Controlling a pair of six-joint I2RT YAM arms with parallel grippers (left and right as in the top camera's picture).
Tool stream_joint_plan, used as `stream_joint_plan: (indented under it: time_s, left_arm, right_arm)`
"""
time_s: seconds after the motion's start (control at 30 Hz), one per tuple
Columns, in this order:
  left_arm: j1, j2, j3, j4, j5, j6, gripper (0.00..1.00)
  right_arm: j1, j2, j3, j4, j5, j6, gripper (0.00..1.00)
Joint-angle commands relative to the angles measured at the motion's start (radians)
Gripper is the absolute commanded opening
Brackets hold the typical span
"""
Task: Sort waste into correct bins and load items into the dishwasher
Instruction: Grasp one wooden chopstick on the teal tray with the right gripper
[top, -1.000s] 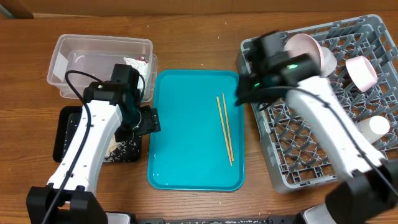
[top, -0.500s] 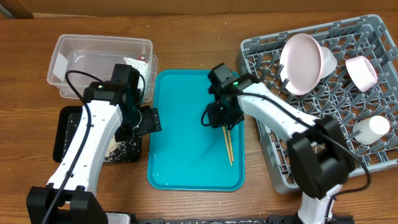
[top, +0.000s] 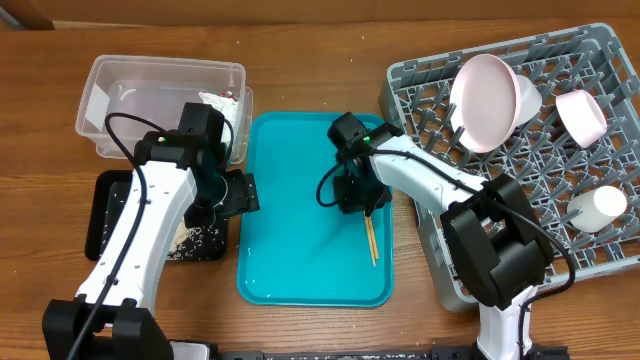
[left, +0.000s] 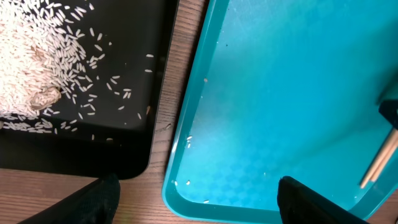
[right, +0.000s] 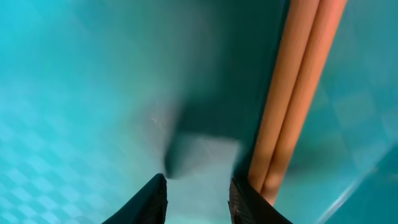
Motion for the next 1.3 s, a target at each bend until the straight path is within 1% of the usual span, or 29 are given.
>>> stream_joint_plan:
  time_s: [0.0,0.2,0.43,0.63,0.9,1.0,1.07,1.1,1.13,1.17,1.27]
  left_arm:
    - [-0.004,-0.007,-0.005,0.004,-0.008,0.004,0.83]
    - [-0.004,-0.007,-0.005,0.004,-0.008,0.004,0.83]
    - [-0.004,-0.007,-0.005,0.011,-0.008,0.003,0.83]
    - [-0.004,-0.007,-0.005,0.011,-0.007,0.003,0.83]
    - [-0.004,-0.007,-0.005,0.01,-0.007,0.003,0.83]
    - [-0.004,-0.007,-0.005,0.008,-0.007,0.003,0.83]
    - [-0.004,-0.007,-0.005,0.008,-0.007,0.003,0.83]
    - [-0.004,-0.007,-0.005,0.009,-0.007,0.003,0.83]
    - [-0.004,-0.007,-0.005,0.009,-0.007,0.003,0.83]
    - [-0.004,-0.007,-0.005,0.008,-0.007,0.003,0.83]
    - [-0.004,-0.007,-0.005,0.007,-0.007,0.003,0.83]
  right_arm:
    - [0.004,0.021,0.036,-0.039,0.015,0.005,0.36]
    - [0.003,-0.055,0.104,-0.064,0.027,-0.019,0.36]
    - [0.003,-0.067,0.097,-0.063,0.14,-0.018,0.36]
    - [0.003,-0.046,0.043,-0.025,0.164,-0.014,0.36]
    - [0.003,-0.045,-0.088,0.107,0.164,-0.014,0.36]
    - [0.003,-0.044,-0.118,0.121,0.164,-0.014,0.36]
    - [0.005,-0.044,-0.126,0.116,0.158,-0.014,0.3]
    - [0.006,-0.044,-0.129,0.111,0.149,-0.014,0.24]
    - [0.006,-0.045,-0.13,0.103,0.137,-0.013,0.14]
    - [0.006,-0.044,-0.13,0.099,0.131,-0.01,0.1]
    - [0.006,-0.044,-0.13,0.089,0.115,-0.003,0.04]
